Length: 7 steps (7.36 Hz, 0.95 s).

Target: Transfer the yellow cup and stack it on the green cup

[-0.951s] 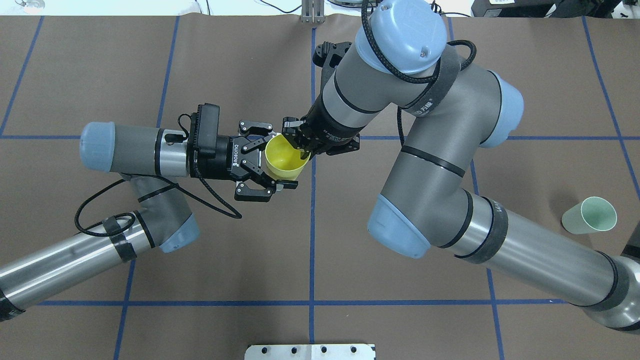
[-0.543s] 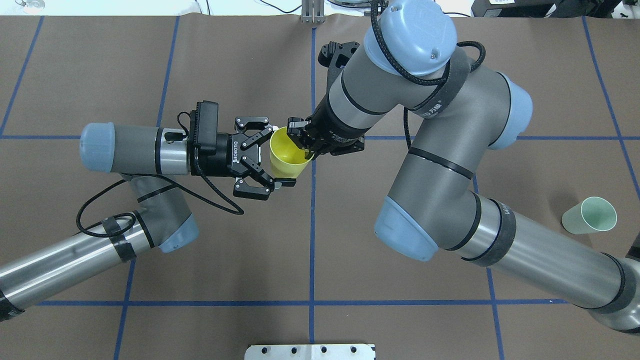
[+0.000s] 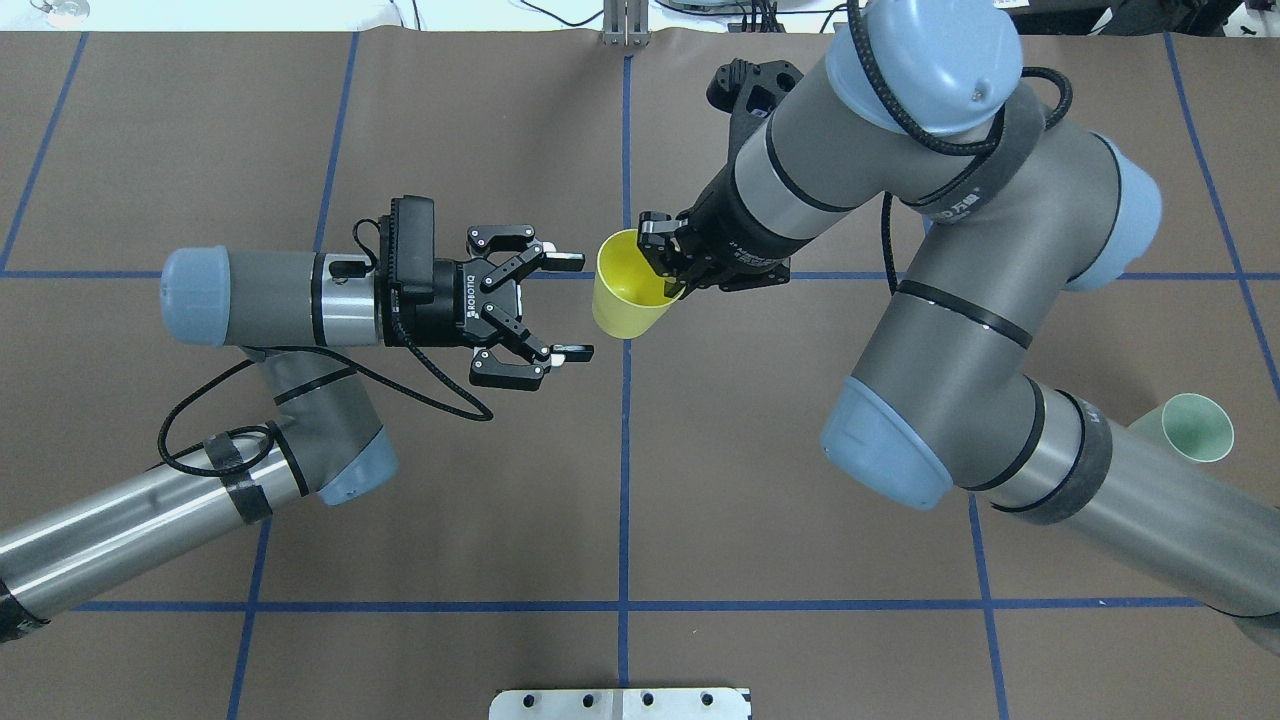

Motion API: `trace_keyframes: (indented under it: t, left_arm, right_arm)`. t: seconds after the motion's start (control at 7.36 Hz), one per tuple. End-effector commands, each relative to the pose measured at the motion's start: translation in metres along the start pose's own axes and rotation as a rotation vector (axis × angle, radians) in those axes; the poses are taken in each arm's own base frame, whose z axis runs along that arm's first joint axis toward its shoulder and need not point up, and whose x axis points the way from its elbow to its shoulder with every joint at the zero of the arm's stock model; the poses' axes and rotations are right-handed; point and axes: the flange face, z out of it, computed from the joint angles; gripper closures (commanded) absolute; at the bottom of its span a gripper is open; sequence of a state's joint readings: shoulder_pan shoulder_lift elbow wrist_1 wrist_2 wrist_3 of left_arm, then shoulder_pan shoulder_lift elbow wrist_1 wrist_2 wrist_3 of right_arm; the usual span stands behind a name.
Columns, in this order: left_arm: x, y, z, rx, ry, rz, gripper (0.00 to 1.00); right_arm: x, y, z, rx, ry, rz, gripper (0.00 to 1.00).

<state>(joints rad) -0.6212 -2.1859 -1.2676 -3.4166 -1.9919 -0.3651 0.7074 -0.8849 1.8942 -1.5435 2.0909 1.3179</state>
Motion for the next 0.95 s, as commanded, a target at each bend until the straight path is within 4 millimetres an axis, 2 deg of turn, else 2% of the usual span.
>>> trace_keyframes:
  t: [0.0,0.14,0.41,0.68,0.82]
  left_arm:
    - [0.0,0.001,-0.001,-0.001,-0.001,-0.002,0.01]
    - [-0.001,0.001,0.0,0.0,-0.009,-0.003,0.01]
    - [-0.007,-0.002,-0.002,-0.012,-0.028,-0.005,0.01]
    - [-0.028,-0.007,-0.007,-0.063,-0.079,-0.018,0.01]
    - [-0.048,-0.01,-0.021,-0.091,-0.123,-0.021,0.01]
  right_arm:
    - [0.033,-0.036,-0.019,0.061,0.029,0.054,1.0]
    - [0.055,-0.056,-0.028,0.093,0.051,0.085,1.0]
    - [0.12,-0.102,-0.052,0.143,0.154,0.039,1.0]
    - [0.179,-0.133,-0.08,0.132,0.264,-0.051,1.0]
    - [0.211,-0.141,-0.092,0.109,0.274,-0.073,1.0]
